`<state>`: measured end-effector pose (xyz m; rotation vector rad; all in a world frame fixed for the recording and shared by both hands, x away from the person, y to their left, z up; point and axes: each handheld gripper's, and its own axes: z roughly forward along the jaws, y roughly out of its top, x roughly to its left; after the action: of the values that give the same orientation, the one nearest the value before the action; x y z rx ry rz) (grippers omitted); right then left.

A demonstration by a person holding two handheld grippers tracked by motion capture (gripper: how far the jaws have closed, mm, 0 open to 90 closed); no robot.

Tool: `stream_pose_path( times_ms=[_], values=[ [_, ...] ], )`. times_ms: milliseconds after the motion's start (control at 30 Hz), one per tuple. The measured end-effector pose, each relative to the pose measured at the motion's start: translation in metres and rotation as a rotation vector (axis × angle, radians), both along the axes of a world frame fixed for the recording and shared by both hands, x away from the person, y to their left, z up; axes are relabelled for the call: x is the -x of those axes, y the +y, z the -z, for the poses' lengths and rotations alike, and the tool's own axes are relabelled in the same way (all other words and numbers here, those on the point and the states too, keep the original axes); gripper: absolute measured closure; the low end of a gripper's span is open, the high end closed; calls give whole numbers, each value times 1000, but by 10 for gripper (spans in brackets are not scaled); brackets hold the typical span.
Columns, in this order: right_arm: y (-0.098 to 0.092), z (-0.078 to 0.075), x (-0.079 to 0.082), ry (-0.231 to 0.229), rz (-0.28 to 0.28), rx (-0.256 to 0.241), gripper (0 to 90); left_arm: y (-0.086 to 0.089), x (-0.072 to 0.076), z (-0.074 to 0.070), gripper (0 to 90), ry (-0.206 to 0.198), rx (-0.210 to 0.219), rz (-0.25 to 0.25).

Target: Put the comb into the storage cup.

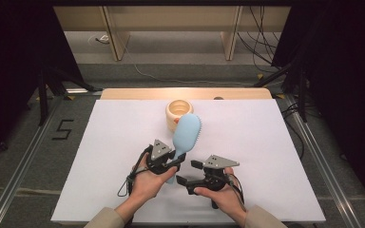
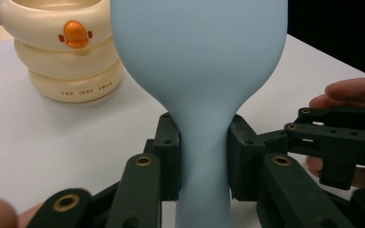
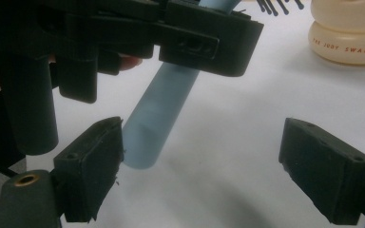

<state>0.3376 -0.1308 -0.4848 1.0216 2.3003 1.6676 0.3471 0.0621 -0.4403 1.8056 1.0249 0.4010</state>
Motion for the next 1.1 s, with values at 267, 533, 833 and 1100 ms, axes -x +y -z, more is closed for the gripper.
stream_pose_path(
  times_ms=[267,533,833,1100],
  values=[
    [4,1,-1,7,-1,-7,160,-2,0,0,693,-4,6,0],
    [8,2,-1,13,-4,-5,163,-4,1,0,693,-5,14,2],
    [13,3,-2,15,-8,-5,167,-7,2,1,693,-3,19,8],
    [16,5,-2,15,-11,-2,172,-9,3,0,693,-2,21,13]
  ],
)
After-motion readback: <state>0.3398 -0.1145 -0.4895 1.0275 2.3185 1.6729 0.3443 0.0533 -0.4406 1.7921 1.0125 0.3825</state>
